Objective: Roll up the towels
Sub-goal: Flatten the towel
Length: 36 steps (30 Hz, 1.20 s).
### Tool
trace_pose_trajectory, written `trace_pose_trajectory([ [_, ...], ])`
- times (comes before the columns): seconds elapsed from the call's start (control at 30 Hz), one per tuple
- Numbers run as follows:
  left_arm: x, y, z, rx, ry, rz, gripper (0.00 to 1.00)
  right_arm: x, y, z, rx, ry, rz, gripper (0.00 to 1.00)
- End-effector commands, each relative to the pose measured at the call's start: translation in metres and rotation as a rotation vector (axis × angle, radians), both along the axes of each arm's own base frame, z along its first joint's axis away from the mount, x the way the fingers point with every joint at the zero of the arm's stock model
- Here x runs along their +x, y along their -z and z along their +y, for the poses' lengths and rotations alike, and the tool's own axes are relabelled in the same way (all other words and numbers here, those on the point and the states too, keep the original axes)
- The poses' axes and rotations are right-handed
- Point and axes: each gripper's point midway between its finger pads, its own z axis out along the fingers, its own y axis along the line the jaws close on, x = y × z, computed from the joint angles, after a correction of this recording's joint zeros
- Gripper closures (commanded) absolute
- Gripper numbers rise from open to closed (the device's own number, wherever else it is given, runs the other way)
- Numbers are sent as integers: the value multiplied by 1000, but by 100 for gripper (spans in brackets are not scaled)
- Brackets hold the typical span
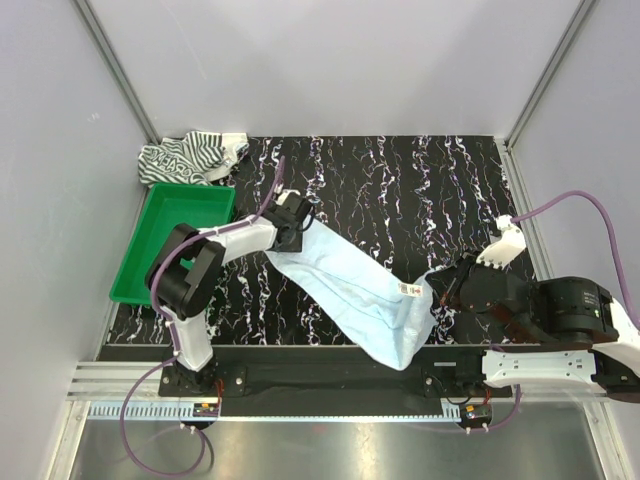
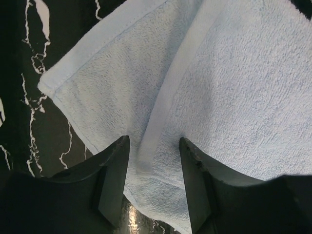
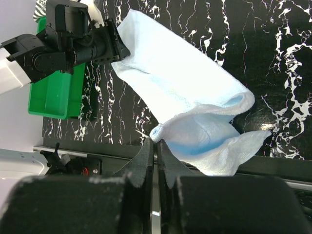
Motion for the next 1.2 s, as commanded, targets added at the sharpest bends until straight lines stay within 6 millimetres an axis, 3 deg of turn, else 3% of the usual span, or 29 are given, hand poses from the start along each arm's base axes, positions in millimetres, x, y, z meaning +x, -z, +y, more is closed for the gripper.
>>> trace_pose_trajectory([
  [0.0,6,-23,6,52,-45,-59,51,-7,31,-46,-226,32,51,100],
  [0.43,-2,-20,-4,126,-55,-61,56,-9,34,-47,-221,30,61,100],
  [0.5,-2,-20,-3,128,-62,-67,45,-9,34,-47,-218,29,61,100],
  [0.6,-4,-23,1,126,-70,-78,42,-10,37,-48,-220,27,66,100],
  [0.73,-3,-24,1,125,-71,-80,43,-10,39,-47,-223,25,68,100],
  [1.17,-5,-2,7,62,-101,-26,50,-11,39,-49,-223,26,69,100],
])
